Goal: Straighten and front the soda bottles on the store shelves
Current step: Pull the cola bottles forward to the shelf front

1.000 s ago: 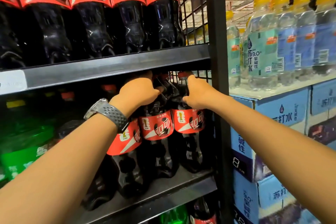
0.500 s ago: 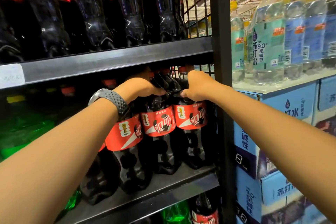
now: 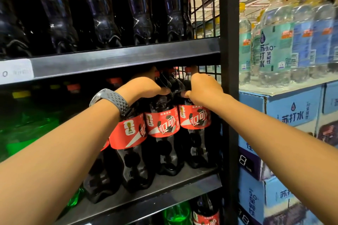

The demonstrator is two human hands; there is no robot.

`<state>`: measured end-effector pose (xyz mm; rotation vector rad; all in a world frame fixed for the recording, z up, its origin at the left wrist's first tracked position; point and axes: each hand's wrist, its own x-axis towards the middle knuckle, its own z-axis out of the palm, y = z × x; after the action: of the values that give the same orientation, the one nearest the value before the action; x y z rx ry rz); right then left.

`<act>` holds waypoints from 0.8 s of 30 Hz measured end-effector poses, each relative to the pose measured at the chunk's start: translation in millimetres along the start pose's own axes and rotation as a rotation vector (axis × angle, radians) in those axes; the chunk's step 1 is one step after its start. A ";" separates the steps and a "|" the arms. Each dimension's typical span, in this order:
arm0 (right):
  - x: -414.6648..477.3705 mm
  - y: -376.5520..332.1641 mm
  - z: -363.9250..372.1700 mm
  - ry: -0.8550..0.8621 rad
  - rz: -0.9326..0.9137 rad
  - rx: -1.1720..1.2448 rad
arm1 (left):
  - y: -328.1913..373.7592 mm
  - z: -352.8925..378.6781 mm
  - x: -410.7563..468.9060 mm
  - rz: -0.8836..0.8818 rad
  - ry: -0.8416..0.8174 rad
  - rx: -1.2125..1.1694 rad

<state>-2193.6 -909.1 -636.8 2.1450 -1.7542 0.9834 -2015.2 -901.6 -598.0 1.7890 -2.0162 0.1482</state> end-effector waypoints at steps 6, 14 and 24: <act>3.1 3.7 -0.7 -0.031 0.001 0.036 | 5.5 2.1 0.2 0.014 0.104 0.016; -0.1 4.1 1.1 -0.001 0.012 0.020 | 7.6 4.9 0.1 0.032 0.251 0.058; -4.9 1.1 -0.5 -0.009 0.008 0.032 | 5.5 5.4 -4.9 0.078 0.262 -0.007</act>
<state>-2195.2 -905.2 -639.7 2.1666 -1.7647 1.0118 -2021.5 -898.2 -603.7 1.5943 -1.8952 0.3785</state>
